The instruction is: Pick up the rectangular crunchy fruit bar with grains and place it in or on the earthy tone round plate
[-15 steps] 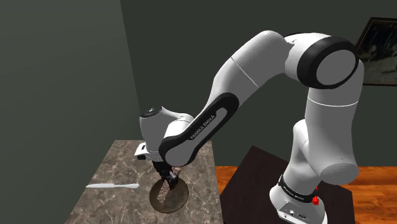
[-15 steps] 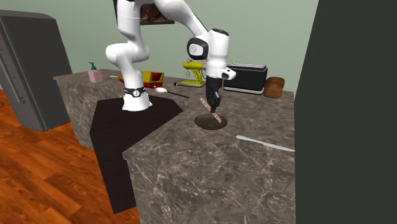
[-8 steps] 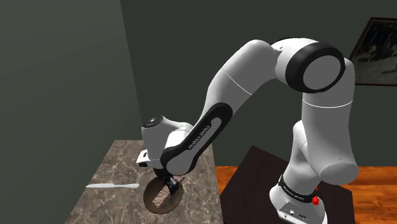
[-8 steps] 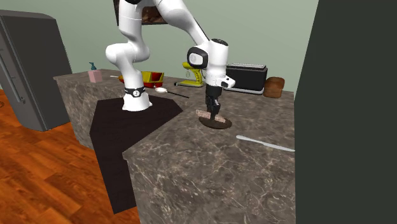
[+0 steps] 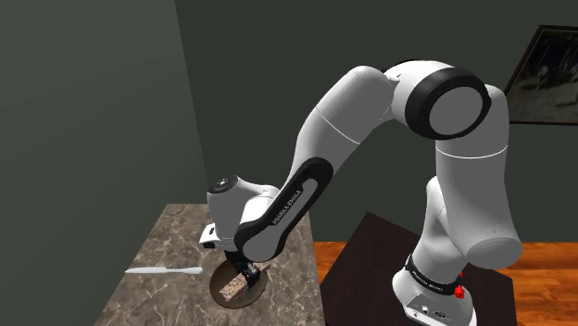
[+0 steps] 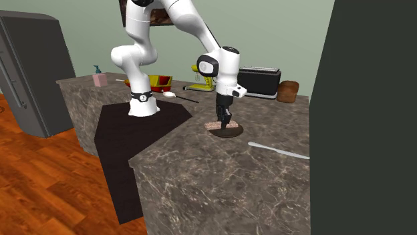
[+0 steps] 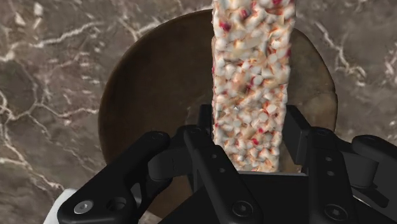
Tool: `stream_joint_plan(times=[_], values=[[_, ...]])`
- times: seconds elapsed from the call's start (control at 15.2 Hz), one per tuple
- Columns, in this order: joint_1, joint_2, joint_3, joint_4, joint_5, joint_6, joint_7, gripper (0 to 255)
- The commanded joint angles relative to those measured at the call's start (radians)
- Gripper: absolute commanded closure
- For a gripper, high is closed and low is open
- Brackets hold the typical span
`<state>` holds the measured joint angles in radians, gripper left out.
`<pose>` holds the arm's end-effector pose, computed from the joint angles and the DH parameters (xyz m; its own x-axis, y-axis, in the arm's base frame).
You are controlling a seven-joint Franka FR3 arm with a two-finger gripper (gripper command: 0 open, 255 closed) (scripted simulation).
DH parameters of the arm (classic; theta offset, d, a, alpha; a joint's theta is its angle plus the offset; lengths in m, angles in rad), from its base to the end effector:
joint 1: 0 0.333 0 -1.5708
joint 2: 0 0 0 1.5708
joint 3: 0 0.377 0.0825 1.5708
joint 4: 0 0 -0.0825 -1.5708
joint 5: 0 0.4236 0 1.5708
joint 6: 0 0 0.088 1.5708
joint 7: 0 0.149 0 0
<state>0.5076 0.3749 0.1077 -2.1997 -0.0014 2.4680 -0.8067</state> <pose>0.4759 0.3382 0.1844 0.1500 0.9877 -0.0443 0.9828 -0.1539 -0.1020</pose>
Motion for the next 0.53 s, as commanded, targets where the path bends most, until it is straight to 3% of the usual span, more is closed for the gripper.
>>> stream_joint_plan(times=[0.0, 0.07, 0.13, 0.46], values=[[0.000, 0.000, 0.000, 0.000, 0.000, 0.000, 0.000, 255], [0.000, 0.000, 0.000, 0.000, 0.000, 0.000, 0.000, 255], [0.000, 0.000, 0.000, 0.000, 0.000, 0.001, 0.000, 0], [0.000, 0.000, 0.000, 0.000, 0.000, 0.000, 0.000, 0]])
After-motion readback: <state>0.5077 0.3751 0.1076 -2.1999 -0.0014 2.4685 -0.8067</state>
